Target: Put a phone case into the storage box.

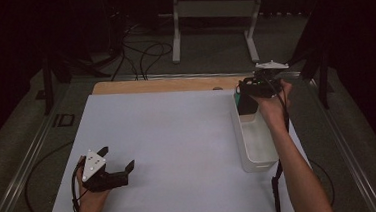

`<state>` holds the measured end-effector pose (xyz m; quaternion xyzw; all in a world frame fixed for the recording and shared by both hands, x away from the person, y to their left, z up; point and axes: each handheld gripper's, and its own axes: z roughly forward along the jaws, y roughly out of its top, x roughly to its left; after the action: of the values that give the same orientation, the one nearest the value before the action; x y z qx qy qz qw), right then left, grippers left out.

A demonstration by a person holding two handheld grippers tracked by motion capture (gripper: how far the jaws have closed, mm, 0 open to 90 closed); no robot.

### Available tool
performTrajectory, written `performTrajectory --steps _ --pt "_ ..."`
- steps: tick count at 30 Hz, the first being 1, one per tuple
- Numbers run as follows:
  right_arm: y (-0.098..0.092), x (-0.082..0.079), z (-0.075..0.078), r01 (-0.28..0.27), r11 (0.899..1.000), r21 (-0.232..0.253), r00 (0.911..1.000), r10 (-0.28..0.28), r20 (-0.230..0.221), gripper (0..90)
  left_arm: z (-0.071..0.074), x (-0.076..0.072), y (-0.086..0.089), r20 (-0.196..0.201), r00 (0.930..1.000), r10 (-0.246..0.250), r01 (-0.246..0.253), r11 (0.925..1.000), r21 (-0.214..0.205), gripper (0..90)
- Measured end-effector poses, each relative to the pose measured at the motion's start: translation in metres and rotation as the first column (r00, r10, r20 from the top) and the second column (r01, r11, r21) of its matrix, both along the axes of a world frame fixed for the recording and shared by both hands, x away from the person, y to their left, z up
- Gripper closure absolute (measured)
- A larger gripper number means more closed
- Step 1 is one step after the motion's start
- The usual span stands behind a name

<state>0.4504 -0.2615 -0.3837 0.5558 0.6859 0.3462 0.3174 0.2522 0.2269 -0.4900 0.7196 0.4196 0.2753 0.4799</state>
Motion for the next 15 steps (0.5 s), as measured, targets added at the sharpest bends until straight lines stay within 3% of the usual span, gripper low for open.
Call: performTrajectory --steps 10,15 --pt "0.0 0.005 -0.009 0.014 0.999 -0.033 0.9997 -0.015 -0.017 13.0 0.0 0.0 0.0 0.002 1.0 -0.002 0.002 1.0 -0.002 0.6" --pt "-0.001 0.007 -0.013 0.02 1.0 -0.024 0.9996 -0.021 -0.02 12.9 0.001 0.0 0.0 0.001 1.0 -0.002 0.002 1.0 -0.003 0.6"
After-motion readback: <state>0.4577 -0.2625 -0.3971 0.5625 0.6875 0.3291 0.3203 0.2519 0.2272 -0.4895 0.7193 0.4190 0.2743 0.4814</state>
